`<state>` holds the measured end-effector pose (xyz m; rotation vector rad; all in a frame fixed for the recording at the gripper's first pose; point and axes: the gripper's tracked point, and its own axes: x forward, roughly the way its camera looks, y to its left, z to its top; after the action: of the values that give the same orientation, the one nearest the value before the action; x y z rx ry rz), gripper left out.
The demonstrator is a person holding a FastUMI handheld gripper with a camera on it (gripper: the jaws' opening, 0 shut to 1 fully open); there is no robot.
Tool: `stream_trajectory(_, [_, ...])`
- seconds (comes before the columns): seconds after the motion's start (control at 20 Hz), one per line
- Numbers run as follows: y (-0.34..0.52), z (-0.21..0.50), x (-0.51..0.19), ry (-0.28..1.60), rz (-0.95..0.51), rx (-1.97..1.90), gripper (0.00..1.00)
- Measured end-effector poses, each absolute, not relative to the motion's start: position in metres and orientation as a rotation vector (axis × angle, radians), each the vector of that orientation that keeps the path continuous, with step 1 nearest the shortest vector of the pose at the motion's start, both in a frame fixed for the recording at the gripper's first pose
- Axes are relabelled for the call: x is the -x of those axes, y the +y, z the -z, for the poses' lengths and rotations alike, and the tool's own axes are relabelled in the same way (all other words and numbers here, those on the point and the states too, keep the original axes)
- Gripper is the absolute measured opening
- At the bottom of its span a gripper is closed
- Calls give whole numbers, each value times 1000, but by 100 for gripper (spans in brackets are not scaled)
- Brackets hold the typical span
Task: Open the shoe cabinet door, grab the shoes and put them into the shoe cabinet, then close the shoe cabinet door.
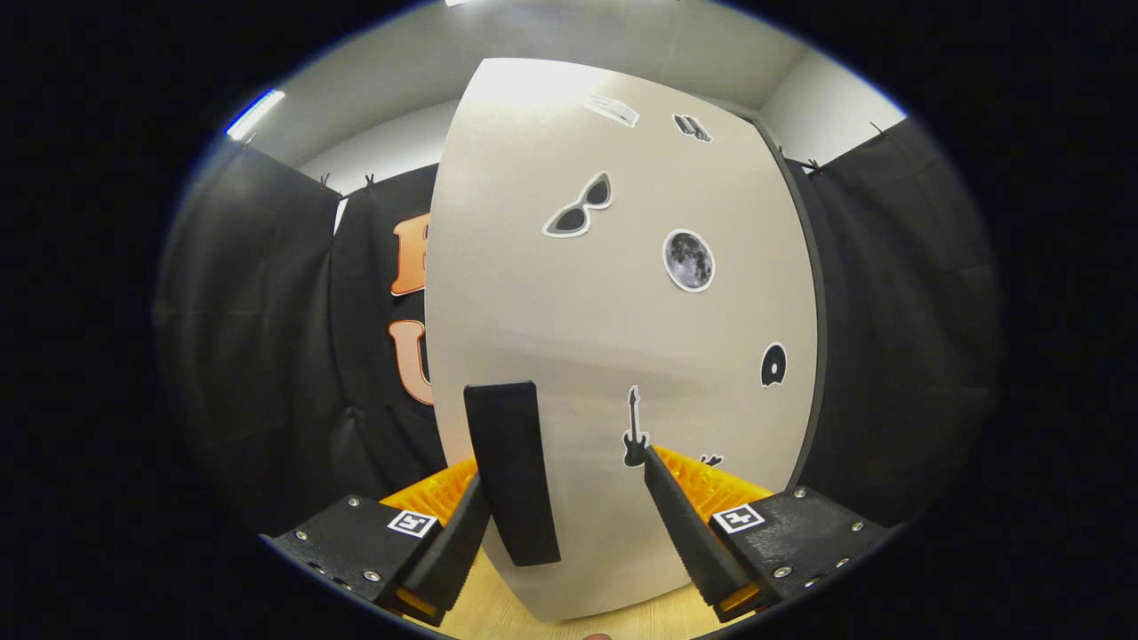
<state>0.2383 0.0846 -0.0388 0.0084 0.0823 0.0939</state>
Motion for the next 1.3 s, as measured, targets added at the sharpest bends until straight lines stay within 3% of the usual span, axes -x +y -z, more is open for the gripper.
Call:
stream_trajectory(0.55, [104, 42, -274, 64, 33, 6, 97])
stream_trajectory(1.3, [113, 48, -280, 62, 13, -26, 95])
